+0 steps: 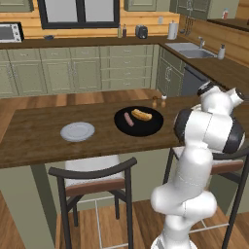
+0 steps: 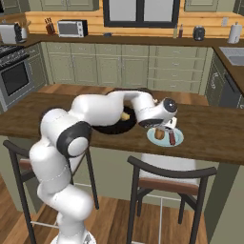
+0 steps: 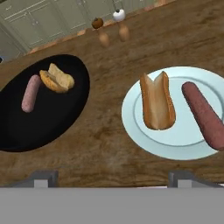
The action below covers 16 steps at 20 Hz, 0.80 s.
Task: Place one bun and one sausage from the bowl on each plate.
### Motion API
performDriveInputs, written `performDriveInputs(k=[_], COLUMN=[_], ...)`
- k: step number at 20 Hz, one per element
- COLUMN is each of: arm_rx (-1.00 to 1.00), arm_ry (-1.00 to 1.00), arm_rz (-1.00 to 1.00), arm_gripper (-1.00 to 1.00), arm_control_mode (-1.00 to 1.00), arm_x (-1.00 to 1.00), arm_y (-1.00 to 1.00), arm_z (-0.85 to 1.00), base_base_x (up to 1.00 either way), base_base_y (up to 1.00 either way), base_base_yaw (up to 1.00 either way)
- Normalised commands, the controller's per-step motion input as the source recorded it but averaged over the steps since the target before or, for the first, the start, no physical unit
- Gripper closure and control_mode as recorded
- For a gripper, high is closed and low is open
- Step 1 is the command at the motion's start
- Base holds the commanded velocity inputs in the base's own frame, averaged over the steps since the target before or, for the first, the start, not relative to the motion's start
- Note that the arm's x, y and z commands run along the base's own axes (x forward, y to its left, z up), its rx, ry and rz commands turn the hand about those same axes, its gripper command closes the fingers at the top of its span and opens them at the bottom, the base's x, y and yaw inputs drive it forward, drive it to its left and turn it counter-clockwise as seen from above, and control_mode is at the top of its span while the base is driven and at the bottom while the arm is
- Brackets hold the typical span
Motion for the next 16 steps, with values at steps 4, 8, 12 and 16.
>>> performDriveInputs(k=[4,8,12,16], arm_rx=[-0.11,-0.12,-0.09,-0.03], arm_ry=[0.06,0.12,0.09,0.07], arm_rz=[0.00,0.00,0.00,0.00], arm_gripper=[-1.00,-1.00,-1.00,-1.00], arm_control_mode=[-1.00,-1.00,-1.00,-1.00], arm_x=[0.00,0.00,0.00,0.07], arm_y=[0.89,0.75,0.42,0.16], arm_z=[0.37,0.20,0.00,0.00], base_base_x=[0.00,0.00,0.00,0.00], base_base_y=[0.00,0.00,0.00,0.00], base_base_yaw=[0.00,0.00,0.00,0.00])
